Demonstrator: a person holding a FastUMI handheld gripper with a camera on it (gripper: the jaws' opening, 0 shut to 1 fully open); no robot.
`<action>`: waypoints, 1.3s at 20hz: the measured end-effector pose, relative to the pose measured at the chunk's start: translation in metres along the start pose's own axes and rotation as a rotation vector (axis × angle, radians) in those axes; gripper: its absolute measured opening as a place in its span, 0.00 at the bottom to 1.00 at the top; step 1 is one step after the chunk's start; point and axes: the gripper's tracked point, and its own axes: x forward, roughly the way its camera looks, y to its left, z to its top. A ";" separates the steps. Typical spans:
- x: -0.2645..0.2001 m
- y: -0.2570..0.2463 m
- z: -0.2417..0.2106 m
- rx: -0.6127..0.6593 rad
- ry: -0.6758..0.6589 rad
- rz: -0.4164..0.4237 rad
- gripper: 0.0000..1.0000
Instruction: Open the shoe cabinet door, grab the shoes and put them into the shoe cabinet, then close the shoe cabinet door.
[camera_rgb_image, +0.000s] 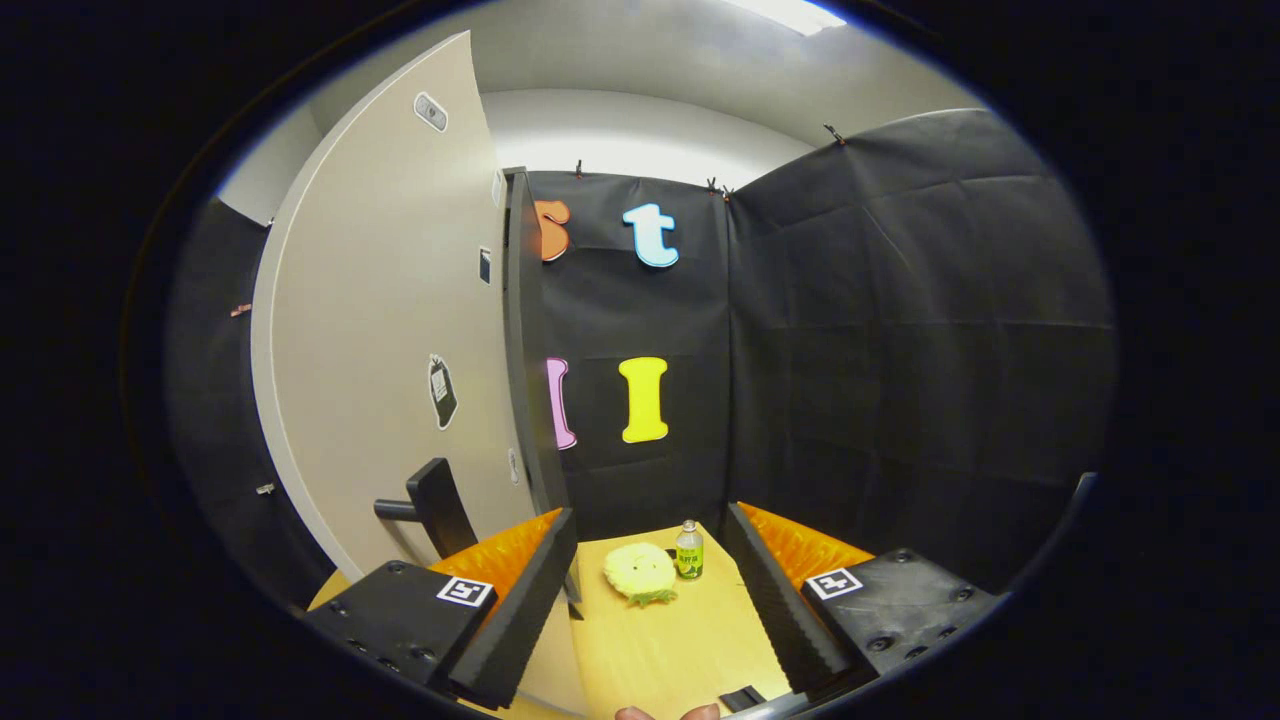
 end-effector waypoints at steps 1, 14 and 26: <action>-0.003 0.013 -0.001 0.003 0.003 0.015 0.97; -0.007 0.167 -0.016 -0.026 0.001 0.172 0.98; 0.022 0.295 -0.035 -0.042 0.040 0.325 0.98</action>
